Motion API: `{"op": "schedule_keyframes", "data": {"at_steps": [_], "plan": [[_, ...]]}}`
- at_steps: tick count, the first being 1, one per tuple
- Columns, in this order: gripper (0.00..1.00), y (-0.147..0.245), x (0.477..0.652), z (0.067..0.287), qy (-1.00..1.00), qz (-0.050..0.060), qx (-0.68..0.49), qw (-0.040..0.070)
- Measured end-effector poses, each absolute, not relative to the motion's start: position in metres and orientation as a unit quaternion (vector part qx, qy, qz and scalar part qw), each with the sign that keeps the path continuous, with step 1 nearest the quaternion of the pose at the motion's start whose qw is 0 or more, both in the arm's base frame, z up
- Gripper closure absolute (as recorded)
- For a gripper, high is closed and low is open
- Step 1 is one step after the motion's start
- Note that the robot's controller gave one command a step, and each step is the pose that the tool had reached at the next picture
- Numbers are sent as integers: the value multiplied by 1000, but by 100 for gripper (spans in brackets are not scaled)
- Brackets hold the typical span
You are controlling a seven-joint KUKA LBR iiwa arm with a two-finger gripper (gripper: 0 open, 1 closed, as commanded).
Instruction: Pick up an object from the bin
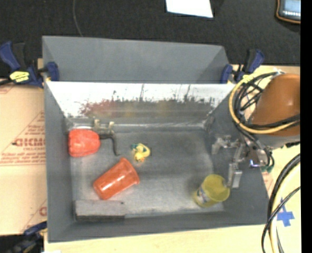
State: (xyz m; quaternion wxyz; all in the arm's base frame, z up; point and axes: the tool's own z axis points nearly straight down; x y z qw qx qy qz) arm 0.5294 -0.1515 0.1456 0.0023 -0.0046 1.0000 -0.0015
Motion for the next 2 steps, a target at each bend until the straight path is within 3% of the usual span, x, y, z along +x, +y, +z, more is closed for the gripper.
{"op": "schedule_keyframes", "data": {"at_steps": [1,2], "plan": [[0,-151,529,146,1000,-1,-5,2],[0,-160,489,95,999,-8,-43,11]]}}
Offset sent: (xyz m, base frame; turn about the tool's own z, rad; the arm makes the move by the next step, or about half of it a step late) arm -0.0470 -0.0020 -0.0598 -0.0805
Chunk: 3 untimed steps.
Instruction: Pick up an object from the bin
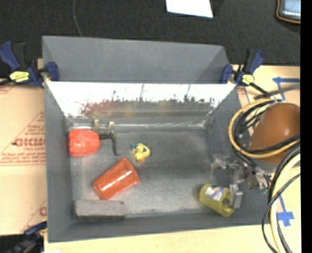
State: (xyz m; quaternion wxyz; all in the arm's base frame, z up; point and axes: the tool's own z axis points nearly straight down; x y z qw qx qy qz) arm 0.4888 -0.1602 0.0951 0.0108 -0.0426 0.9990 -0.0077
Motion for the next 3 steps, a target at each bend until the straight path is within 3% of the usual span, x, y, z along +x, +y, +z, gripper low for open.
{"op": "schedule_keyframes", "data": {"at_steps": [1,2,3], "plan": [[0,-125,524,81,998,-1,60,8],[100,-120,484,71,999,-5,-34,8],[100,-120,484,71,999,-5,-35,8]]}}
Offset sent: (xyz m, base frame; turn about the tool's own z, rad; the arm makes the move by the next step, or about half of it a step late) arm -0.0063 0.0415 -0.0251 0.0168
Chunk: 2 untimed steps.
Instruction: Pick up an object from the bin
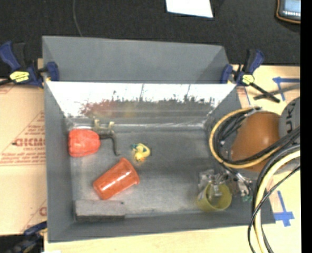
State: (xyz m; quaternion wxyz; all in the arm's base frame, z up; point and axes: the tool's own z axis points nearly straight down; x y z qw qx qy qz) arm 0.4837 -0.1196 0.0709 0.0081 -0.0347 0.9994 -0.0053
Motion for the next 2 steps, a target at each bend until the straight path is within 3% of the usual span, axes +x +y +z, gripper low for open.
{"op": "schedule_keyframes", "data": {"at_steps": [1,2], "plan": [[100,-117,488,107,999,-6,-47,10],[100,-117,484,132,999,-5,-43,5]]}}
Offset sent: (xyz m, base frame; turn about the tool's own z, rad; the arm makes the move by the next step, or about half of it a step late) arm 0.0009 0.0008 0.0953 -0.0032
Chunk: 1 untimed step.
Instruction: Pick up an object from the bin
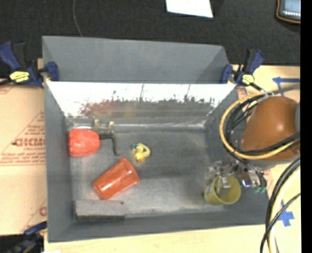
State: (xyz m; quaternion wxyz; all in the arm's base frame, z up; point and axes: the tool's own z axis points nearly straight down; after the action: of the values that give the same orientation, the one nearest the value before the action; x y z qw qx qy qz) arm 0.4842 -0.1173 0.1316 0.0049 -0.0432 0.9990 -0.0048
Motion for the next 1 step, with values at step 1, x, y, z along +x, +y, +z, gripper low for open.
{"op": "schedule_keyframes", "data": {"at_steps": [1], "plan": [[100,-89,482,89,996,-5,-83,7]]}}
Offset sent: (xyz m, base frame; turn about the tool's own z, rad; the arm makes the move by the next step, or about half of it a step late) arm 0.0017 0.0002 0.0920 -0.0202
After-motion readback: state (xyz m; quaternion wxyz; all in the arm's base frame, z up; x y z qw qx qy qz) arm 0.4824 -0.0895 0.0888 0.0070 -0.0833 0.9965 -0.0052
